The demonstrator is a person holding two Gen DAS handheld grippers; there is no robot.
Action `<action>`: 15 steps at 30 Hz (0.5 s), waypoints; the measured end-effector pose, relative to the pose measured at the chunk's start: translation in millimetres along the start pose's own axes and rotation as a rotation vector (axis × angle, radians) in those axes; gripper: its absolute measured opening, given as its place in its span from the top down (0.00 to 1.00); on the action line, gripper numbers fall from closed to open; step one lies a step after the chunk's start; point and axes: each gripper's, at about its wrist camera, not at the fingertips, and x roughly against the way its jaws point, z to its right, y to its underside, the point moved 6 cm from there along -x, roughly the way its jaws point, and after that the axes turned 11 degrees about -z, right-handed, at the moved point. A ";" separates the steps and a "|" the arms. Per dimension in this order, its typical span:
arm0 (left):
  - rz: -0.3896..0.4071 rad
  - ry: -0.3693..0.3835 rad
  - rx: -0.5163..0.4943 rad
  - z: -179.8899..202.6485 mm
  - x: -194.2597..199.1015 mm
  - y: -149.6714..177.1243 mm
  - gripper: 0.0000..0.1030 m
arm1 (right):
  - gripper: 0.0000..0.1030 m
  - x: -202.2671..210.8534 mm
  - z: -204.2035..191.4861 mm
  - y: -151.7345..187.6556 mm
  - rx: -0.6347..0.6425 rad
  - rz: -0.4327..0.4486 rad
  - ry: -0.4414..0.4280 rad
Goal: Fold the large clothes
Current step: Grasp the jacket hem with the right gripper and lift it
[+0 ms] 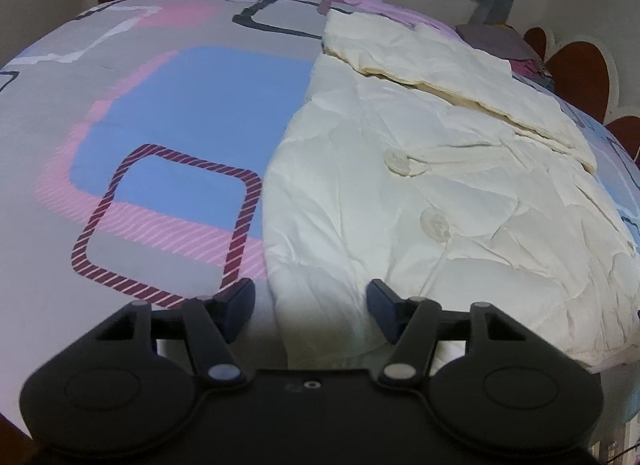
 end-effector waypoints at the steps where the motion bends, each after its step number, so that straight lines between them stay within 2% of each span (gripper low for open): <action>1: -0.001 0.003 0.001 -0.3 -1.0 -1.0 0.39 | 0.32 -1.0 -0.4 0.6 -0.009 -0.014 -0.012; 5: 0.001 0.011 -0.019 -0.6 -1.8 -1.6 0.39 | 0.34 0.7 -0.7 3.1 -0.032 -0.038 -0.039; 6: 0.003 0.019 -0.020 -1.6 -1.2 -0.9 0.40 | 0.44 1.7 -2.4 4.2 -0.030 -0.039 -0.045; 8: 0.002 0.036 -0.021 -3.2 0.7 0.2 0.45 | 0.58 3.8 -7.2 5.9 -0.037 -0.042 -0.073; 9: -0.001 0.048 -0.022 -3.6 1.4 0.1 0.53 | 0.63 4.8 -9.8 6.8 -0.038 -0.044 -0.080; 12: -0.024 0.100 -0.025 -3.3 3.1 0.7 0.73 | 0.67 6.1 -15.6 8.2 -0.027 -0.050 -0.075; 15: -0.055 0.144 -0.024 -1.5 2.8 -1.4 0.87 | 0.70 7.7 -17.9 7.9 -0.018 -0.055 -0.081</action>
